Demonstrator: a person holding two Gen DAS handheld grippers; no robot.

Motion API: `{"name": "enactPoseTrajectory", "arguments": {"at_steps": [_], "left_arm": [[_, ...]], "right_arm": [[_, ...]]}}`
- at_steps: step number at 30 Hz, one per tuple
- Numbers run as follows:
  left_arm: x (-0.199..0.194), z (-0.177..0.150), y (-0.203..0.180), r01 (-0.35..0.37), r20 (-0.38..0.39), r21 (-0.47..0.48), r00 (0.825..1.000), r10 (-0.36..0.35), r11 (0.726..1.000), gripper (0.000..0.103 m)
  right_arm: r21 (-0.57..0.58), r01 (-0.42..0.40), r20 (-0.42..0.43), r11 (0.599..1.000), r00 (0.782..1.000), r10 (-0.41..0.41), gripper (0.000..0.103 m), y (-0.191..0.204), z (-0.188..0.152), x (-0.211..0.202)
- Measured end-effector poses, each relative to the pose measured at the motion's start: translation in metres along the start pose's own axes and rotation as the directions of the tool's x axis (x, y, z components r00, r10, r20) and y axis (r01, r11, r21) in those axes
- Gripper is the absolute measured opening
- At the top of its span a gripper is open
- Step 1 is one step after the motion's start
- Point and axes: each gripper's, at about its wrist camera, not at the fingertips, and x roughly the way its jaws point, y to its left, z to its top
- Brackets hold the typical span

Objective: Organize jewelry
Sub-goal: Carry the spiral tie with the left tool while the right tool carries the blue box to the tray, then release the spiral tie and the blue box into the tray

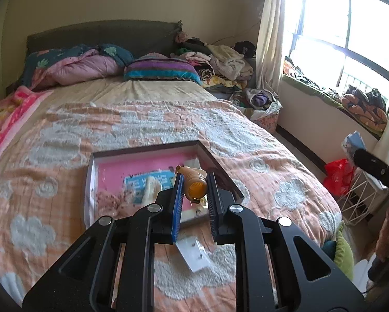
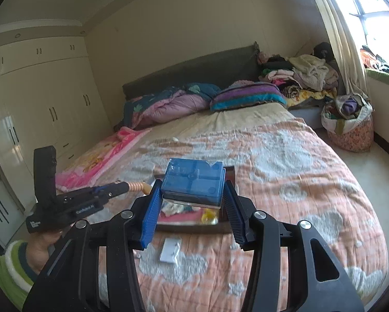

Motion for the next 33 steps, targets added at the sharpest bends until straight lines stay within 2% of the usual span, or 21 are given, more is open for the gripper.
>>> {"name": "enactPoseTrajectory", "arguments": {"at_steps": [8, 14, 22, 33], "left_arm": [[0.004, 0.020, 0.012, -0.016, 0.029, -0.016, 0.999, 0.017, 1.000, 0.010], [0.017, 0.030, 0.031, -0.018, 0.044, -0.072, 0.999, 0.021, 0.997, 0.010], [0.042, 0.032, 0.035, -0.015, 0.011, -0.067, 1.000, 0.016, 0.998, 0.010], [0.081, 0.015, 0.034, -0.004, -0.064, -0.052, 0.998, 0.001, 0.999, 0.010]], "right_arm": [[-0.033, -0.025, 0.004, 0.999, 1.000, 0.025, 0.046, 0.007, 0.028, 0.029], [-0.043, -0.018, -0.022, 0.999, 1.000, 0.017, 0.046, 0.012, 0.036, 0.058], [-0.036, 0.014, -0.088, 0.999, 0.996, -0.017, 0.046, 0.008, 0.029, 0.095], [-0.026, 0.040, -0.177, 0.999, 0.983, -0.044, 0.046, -0.008, 0.008, 0.148]]}}
